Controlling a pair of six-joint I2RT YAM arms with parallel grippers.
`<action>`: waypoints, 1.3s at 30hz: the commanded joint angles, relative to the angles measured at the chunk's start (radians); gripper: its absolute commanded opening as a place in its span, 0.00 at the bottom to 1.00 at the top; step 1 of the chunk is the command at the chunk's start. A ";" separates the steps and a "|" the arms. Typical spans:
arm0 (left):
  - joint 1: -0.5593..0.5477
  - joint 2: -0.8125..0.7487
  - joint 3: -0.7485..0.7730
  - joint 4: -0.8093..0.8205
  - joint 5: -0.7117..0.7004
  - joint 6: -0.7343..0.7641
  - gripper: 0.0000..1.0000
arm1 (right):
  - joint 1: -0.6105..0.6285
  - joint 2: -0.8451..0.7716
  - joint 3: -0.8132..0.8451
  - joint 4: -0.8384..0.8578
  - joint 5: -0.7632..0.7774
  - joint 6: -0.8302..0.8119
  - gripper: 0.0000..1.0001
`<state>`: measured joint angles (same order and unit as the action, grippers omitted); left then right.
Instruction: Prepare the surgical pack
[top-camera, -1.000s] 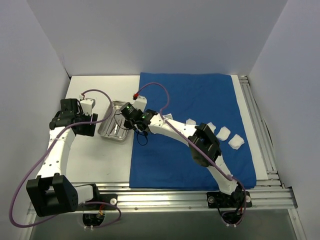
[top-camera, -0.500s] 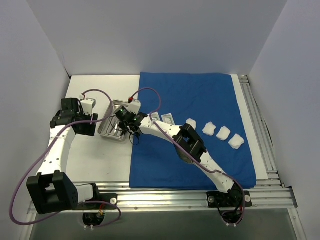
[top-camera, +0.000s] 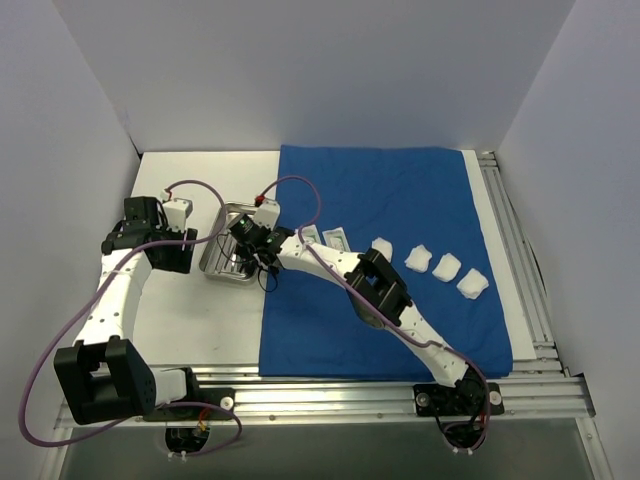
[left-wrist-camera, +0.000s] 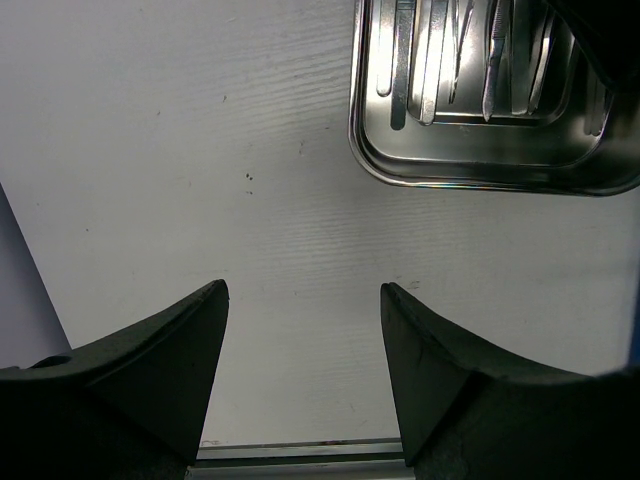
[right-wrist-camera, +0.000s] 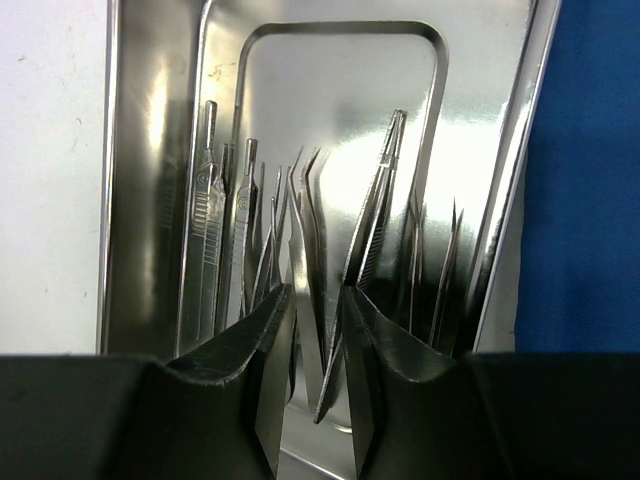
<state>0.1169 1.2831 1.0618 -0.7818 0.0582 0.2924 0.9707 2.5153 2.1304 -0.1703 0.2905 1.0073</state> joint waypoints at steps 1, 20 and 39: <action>0.007 0.004 0.018 0.012 0.019 0.002 0.72 | 0.010 -0.113 0.043 0.026 0.027 -0.050 0.23; 0.006 0.074 0.102 -0.005 0.022 0.017 0.72 | -0.479 -1.019 -0.979 -0.020 -0.280 -0.298 0.26; 0.004 0.111 0.130 -0.020 0.005 0.004 0.72 | -0.774 -0.915 -1.144 0.041 -0.448 -0.480 0.31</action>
<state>0.1181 1.3869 1.1469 -0.7845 0.0643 0.2989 0.2127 1.5784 0.9939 -0.1543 -0.1200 0.5571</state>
